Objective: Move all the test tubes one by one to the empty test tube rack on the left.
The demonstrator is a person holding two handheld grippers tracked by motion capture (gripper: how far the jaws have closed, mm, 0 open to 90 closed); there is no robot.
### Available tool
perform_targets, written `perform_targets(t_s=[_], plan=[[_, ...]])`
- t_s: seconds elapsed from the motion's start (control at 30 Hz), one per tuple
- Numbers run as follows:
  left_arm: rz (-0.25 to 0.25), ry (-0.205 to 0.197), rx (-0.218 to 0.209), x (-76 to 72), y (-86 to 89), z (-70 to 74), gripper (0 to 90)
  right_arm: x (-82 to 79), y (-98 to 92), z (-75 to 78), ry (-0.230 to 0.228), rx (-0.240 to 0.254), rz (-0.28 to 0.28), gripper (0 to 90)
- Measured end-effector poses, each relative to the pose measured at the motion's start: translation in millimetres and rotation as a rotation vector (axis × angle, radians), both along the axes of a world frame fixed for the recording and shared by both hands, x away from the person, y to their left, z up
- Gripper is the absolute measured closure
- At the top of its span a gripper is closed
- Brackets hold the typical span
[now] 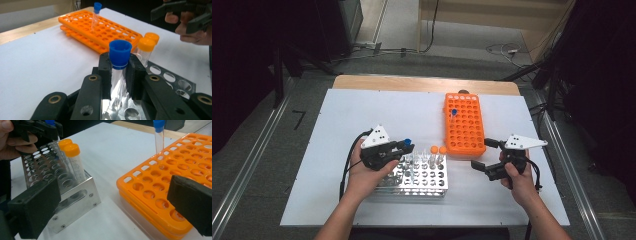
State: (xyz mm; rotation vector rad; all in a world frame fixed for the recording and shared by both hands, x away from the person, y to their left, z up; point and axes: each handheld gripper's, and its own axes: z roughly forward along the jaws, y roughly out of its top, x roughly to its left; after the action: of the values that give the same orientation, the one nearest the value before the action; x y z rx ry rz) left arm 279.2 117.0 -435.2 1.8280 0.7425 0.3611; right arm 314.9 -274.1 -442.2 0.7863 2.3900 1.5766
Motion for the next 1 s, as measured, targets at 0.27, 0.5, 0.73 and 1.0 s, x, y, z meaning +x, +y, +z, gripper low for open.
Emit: perform_targets(t_s=[0.27, 0.5, 0.73, 1.0], plan=[[-0.008, 0.043, 0.051, 2.1, -2.8, -3.1, 76.2, 0.4, 0.7, -1.6, 0.003, -0.006, -0.002, 0.0], [0.003, 0.064, 0.033, 2.5, -2.5, -1.8, 68.7, 1.8, 0.0, -3.2, 0.004, -0.010, -0.005, 0.0], [0.018, 0.067, -0.044, 1.5, 3.6, 2.6, 52.3, 2.5, -0.7, -2.8, 0.002, -0.009, -0.006, 0.0], [0.009, 0.055, -0.139, 0.9, 12.8, 7.1, 24.9, 9.4, 2.1, -3.2, 0.003, -0.010, -0.024, 0.0]])
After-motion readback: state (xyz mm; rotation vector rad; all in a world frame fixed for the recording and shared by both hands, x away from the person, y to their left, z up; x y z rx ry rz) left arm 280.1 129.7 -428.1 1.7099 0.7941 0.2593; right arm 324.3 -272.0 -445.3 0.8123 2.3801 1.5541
